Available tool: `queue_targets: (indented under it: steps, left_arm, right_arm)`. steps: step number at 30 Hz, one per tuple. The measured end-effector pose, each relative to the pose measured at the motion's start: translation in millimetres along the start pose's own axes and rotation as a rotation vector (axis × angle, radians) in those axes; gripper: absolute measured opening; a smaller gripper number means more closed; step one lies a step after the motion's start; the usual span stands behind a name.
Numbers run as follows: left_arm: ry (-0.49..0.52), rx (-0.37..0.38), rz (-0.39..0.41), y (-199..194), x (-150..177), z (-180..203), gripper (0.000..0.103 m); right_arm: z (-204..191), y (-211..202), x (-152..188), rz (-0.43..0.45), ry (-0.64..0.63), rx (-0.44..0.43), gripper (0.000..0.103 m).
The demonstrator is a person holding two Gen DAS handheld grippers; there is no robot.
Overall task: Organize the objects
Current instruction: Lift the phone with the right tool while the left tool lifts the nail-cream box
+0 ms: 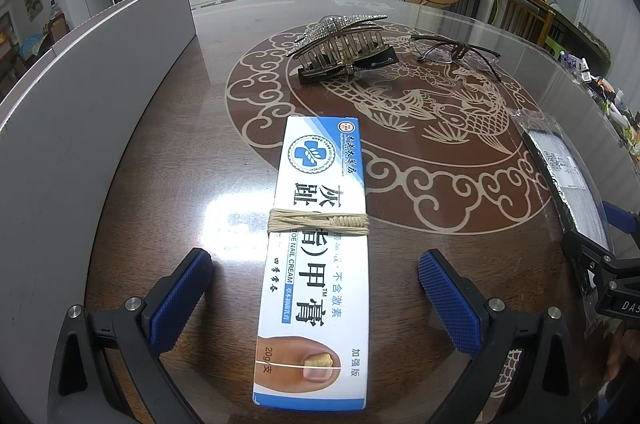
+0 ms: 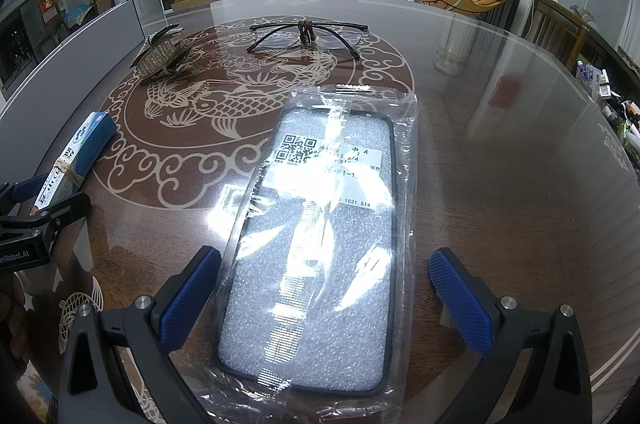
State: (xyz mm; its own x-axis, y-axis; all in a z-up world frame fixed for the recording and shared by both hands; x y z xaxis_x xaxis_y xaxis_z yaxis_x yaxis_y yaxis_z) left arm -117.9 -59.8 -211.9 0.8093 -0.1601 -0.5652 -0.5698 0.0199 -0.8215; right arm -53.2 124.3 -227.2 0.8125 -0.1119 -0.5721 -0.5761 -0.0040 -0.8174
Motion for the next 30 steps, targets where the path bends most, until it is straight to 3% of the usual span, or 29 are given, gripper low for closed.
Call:
queue_targets:
  steps: [18,23,25,26,27,28,29,30]
  left_arm:
    - [0.019,0.015,-0.020,1.0,2.6,-0.5,0.103]
    - [0.137,0.070,-0.158,5.7,-1.5,1.2,0.103]
    - [0.143,0.065,-0.167,5.4,-1.7,0.6,0.101]
    - [0.135,0.063,-0.149,4.0,-2.6,-1.1,0.087]
    - [0.133,0.064,-0.111,-0.2,-4.9,-2.7,0.066]
    - [0.131,0.064,-0.094,-4.2,-6.0,-3.2,0.054]
    - [0.122,0.066,-0.085,-6.0,-6.6,-5.5,0.040]
    - [0.093,0.077,-0.086,-7.0,-6.0,-9.1,0.040]
  right_arm:
    - [-0.1,-0.1,-0.1,-0.009,0.002,-0.002,0.103]
    - [2.3,10.8,-13.2,-0.210,0.023,-0.010,0.103]
    - [4.9,15.4,-21.7,-0.244,0.050,-0.025,0.103]
    - [6.2,16.1,-26.1,-0.242,0.061,-0.031,0.100]
    - [6.5,15.0,-29.9,-0.230,0.048,-0.021,0.086]
    - [5.1,13.4,-32.5,-0.220,0.020,-0.011,0.078]
    - [4.0,12.4,-32.1,-0.227,0.011,-0.020,0.077]
    - [4.0,10.5,-30.7,-0.230,0.018,-0.033,0.076]
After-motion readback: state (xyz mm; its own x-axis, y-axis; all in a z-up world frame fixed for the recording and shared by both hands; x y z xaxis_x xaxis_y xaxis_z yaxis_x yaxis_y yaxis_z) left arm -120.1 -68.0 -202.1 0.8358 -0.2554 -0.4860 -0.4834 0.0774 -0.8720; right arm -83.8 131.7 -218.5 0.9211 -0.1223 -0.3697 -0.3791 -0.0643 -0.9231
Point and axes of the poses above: each gripper's, at about its wrist camera, not at the fingertips, and y roughly the way its jaws point, z to its right, x to its underside, the point moved 6 cm from there along y, roughly the way its jaws point, and after that the axes turned 5 degrees about -x, right-handed, at the moved point
